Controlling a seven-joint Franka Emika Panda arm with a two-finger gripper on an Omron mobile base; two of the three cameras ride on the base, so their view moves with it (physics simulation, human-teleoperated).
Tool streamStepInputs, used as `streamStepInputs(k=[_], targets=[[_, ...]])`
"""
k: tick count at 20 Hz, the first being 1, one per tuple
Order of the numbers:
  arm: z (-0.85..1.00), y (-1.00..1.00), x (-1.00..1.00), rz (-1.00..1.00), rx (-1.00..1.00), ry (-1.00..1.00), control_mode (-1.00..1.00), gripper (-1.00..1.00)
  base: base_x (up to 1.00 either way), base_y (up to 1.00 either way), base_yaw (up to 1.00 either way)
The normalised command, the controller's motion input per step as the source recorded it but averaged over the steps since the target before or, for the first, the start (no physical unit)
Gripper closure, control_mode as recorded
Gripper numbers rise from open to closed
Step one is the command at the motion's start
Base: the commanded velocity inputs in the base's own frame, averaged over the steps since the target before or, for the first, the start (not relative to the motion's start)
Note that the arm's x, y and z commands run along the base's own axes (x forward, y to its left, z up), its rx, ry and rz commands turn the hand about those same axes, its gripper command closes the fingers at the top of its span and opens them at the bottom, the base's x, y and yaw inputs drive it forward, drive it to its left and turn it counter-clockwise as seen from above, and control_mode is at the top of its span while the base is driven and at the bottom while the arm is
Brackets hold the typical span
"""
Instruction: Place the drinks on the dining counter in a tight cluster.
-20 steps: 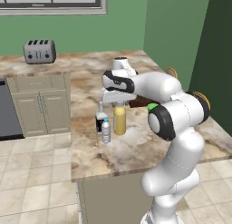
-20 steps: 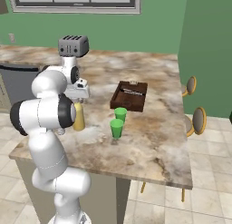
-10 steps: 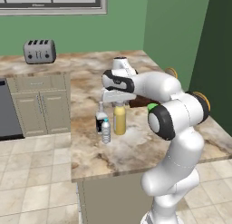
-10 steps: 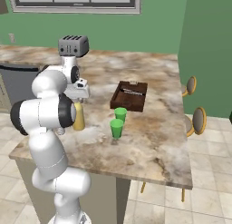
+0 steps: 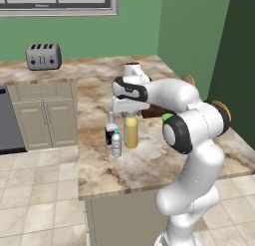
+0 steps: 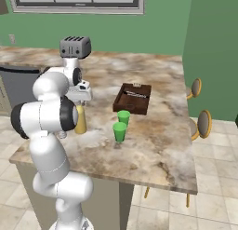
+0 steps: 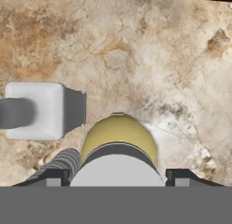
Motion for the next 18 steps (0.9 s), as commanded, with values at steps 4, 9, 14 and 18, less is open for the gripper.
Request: streamStepInputs(k=[4, 9, 14, 18], targets=[[0.00, 0.00, 0.00, 0.00, 0.00, 0.00, -1.00, -1.00, 0.00, 0.00, 0.00], [0.09, -0.06, 0.13, 0.00, 0.00, 0.01, -1.00, -1.00, 0.00, 0.00, 0.00], [0.60, -0.12, -0.15, 0.00, 0.00, 0.00, -1.00, -1.00, 0.00, 0.00, 0.00], [0.57, -0.28, -0.87, 0.00, 0.03, 0.00, -1.00, -1.00, 0.00, 0.00, 0.00]])
